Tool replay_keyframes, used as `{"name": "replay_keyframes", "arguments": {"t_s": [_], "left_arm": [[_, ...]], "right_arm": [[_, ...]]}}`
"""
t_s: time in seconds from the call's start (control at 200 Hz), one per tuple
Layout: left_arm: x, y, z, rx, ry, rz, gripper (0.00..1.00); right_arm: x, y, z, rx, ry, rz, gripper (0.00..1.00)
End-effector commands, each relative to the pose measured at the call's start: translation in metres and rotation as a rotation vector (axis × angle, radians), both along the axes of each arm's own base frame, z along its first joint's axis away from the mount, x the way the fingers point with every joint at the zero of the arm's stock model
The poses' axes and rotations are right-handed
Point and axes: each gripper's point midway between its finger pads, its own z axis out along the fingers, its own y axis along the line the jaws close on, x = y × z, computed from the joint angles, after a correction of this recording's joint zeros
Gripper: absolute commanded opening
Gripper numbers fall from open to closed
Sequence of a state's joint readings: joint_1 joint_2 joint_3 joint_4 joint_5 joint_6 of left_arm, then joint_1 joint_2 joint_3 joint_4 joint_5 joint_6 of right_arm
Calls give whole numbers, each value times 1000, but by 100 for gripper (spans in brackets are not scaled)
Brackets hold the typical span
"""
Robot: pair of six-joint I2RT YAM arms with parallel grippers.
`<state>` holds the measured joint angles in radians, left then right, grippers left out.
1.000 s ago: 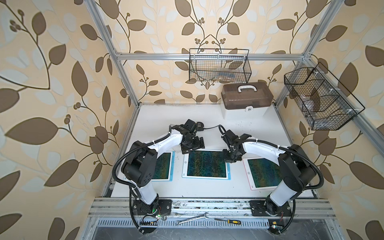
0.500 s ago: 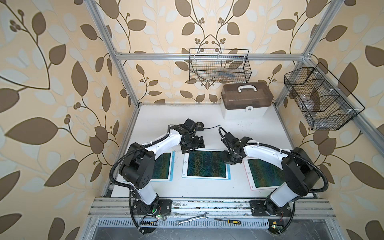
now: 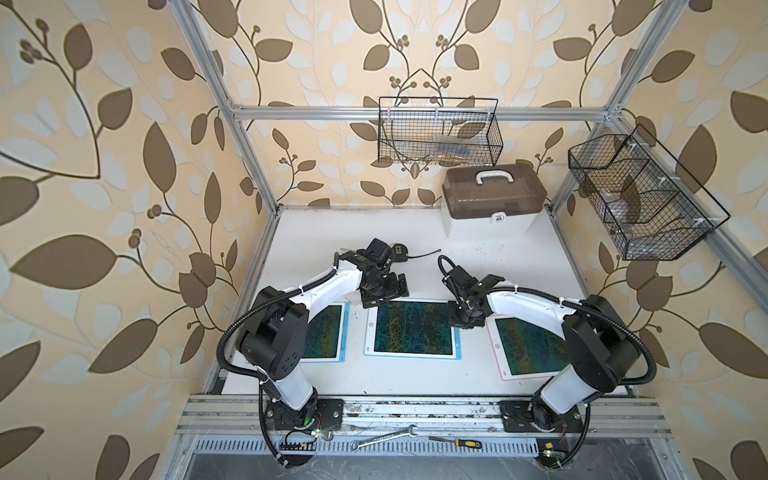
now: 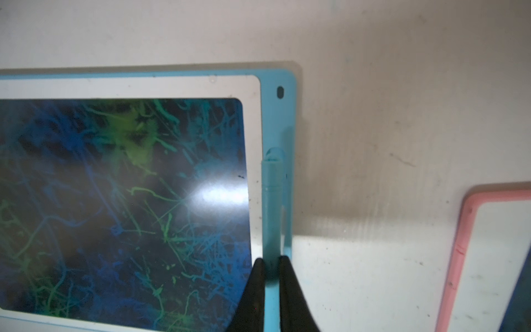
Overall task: Place the stylus back onto the writing tablet
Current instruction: Place the stylus on the writing tablet.
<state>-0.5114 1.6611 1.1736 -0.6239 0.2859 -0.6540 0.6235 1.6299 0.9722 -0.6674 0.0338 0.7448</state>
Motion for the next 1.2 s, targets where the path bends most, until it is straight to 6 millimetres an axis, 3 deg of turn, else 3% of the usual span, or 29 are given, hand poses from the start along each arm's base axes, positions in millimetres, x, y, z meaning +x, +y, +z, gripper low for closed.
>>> {"name": "replay_keyframes", "arguments": {"t_s": [0.0,1.195], "left_arm": [[0,-2,15,-17,-44,-10,99],[0,-3,11,-31,-39,3,99]], "right_arm": [[-3,-6,-6,-32,2,-24,13],[-13,-12,-23,-69,28,-18,19]]}}
